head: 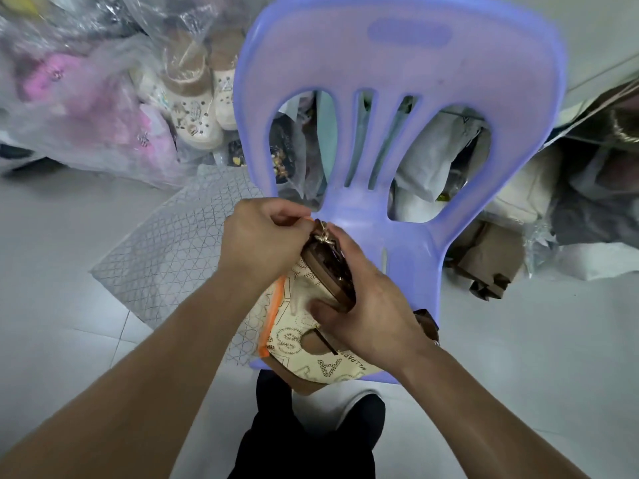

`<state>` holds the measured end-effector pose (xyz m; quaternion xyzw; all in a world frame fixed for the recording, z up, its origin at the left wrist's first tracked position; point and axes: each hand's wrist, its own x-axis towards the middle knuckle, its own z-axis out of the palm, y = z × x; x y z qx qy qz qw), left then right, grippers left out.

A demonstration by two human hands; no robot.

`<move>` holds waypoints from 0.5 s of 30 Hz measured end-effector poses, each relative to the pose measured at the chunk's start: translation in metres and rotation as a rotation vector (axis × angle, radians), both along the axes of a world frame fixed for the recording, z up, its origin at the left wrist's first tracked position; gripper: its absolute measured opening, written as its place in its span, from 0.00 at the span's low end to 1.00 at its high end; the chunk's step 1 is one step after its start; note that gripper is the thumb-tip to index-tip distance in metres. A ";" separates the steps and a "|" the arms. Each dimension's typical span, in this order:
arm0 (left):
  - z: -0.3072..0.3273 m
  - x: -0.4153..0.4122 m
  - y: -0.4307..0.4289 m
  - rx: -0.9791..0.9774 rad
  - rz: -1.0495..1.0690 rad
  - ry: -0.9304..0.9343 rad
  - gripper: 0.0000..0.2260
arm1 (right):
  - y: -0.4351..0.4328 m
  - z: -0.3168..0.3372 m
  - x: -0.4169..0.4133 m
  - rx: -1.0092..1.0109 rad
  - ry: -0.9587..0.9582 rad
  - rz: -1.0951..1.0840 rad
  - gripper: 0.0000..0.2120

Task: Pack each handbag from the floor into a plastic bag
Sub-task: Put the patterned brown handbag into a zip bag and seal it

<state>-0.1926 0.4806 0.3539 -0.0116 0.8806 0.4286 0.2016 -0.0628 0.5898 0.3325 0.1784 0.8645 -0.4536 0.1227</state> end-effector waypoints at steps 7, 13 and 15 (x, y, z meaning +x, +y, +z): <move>-0.001 -0.011 0.003 -0.155 -0.023 -0.001 0.04 | -0.001 -0.003 0.001 -0.160 0.054 -0.010 0.36; 0.006 -0.015 -0.004 -0.350 -0.179 0.212 0.04 | -0.007 -0.004 0.005 -0.136 0.058 -0.008 0.41; 0.008 -0.013 -0.002 -0.387 -0.214 0.244 0.03 | -0.012 -0.004 0.008 -0.086 0.074 0.015 0.40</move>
